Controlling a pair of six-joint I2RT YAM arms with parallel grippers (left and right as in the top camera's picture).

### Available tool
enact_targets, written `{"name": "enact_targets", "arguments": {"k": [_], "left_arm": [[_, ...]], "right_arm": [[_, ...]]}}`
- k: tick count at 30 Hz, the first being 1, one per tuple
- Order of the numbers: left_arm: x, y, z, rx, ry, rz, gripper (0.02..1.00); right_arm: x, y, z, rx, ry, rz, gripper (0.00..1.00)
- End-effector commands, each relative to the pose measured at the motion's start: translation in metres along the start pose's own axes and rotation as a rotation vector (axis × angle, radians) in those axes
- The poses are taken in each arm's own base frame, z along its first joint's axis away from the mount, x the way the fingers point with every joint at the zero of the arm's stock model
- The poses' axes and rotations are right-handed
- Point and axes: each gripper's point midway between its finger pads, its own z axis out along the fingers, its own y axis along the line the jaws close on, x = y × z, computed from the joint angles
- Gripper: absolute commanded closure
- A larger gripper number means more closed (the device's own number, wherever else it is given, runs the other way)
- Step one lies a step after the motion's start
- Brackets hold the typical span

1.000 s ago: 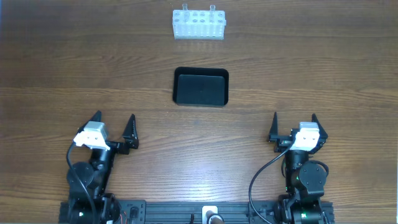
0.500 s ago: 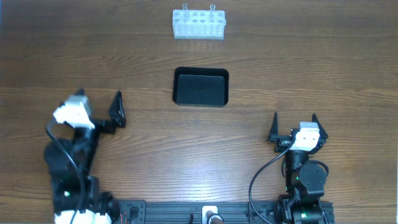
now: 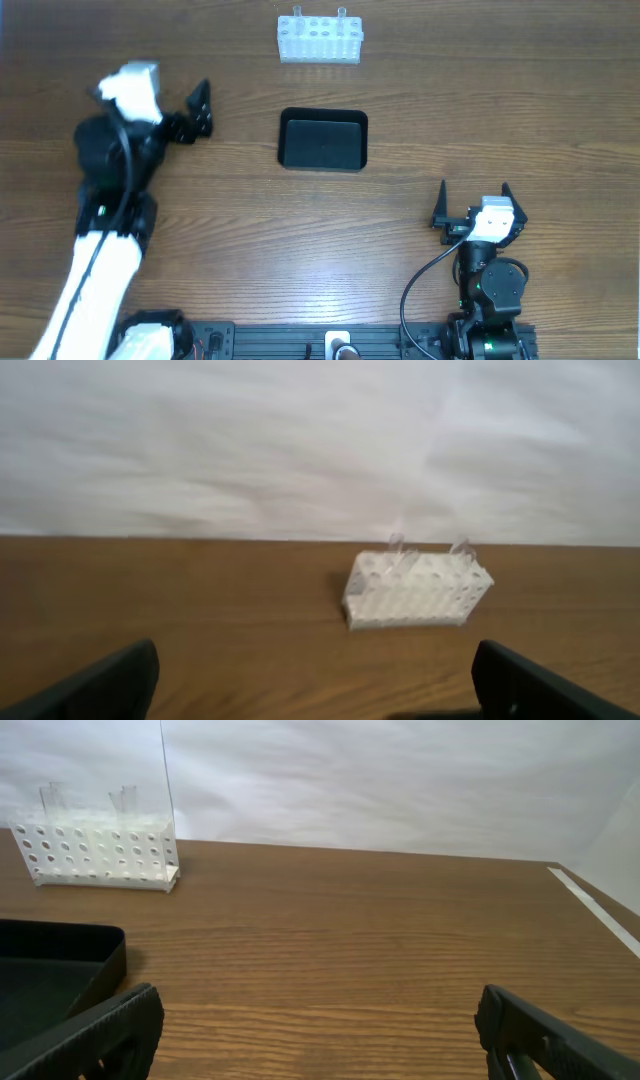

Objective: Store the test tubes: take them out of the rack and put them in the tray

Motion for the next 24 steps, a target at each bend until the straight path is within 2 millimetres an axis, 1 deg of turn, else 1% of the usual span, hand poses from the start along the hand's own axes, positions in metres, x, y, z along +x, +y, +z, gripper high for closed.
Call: {"name": "enact_targets", "arguments": {"k": [1,2,5,11,20,22,24], "left_arm": [[-0.026,-0.018,0.035,0.006,-0.014,0.085,0.02],[-0.027,-0.024,0.045,0.011,-0.008,0.09,0.02],[-0.024,-0.033,0.065,0.006,0.011,0.097,0.02],[-0.011,-0.055,0.104,-0.017,0.053,0.135,0.02],[0.012,-0.077,0.183,-0.062,0.098,0.168,0.023],[0.017,-0.085,0.2,-0.049,0.102,0.212,0.02],[0.021,-0.092,0.212,-0.037,0.105,0.25,0.02]], "right_arm": [[0.003,-0.003,0.0,0.015,0.007,-0.002,0.007],[0.003,-0.003,0.0,0.015,0.007,-0.002,0.009],[0.003,-0.003,0.0,0.015,0.007,-0.002,0.009],[0.003,-0.003,0.0,0.015,0.007,-0.002,0.009],[0.003,-0.003,0.0,0.015,0.007,-0.002,0.007],[0.003,-0.003,0.0,0.015,0.007,-0.002,0.009],[0.003,-0.003,0.0,0.015,0.007,-0.002,0.009]]}}
